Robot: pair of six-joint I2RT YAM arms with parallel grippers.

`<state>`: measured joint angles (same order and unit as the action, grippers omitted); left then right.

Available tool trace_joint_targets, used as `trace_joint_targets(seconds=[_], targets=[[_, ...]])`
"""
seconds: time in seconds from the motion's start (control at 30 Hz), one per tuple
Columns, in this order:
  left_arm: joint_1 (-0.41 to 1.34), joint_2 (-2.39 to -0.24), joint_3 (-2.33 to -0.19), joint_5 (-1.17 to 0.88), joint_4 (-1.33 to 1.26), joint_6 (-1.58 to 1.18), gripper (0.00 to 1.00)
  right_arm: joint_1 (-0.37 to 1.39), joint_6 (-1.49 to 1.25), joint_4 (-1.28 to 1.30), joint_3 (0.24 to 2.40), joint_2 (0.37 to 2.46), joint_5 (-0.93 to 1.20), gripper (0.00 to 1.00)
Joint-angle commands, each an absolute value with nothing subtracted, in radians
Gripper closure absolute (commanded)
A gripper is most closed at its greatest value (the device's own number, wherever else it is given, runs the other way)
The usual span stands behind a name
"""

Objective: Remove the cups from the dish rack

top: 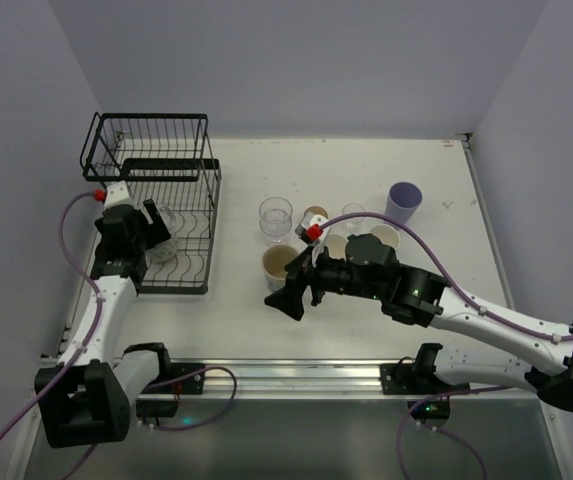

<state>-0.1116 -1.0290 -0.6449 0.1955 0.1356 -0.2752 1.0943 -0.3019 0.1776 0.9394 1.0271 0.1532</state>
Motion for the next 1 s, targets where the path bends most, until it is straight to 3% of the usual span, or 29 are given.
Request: trace_joint_targets(seconds=[0.0,0.33,0.97], targets=[[-0.083,-0.942,-0.629,0.134,0.147,-0.415,0.96,1.101,-0.307,0.133,0.953,0.994,0.153,0.02],[-0.032,-0.787,-0.5,0.17,0.075,-0.52,1.0,1.101,-0.319,0.084,0.95,1.038,0.135,0.02],[-0.017,-0.583,-0.595,0.15,0.173,-0.506,1.0,1.1,-0.498,-0.153,1.017,1.225,0.15,0.01]])
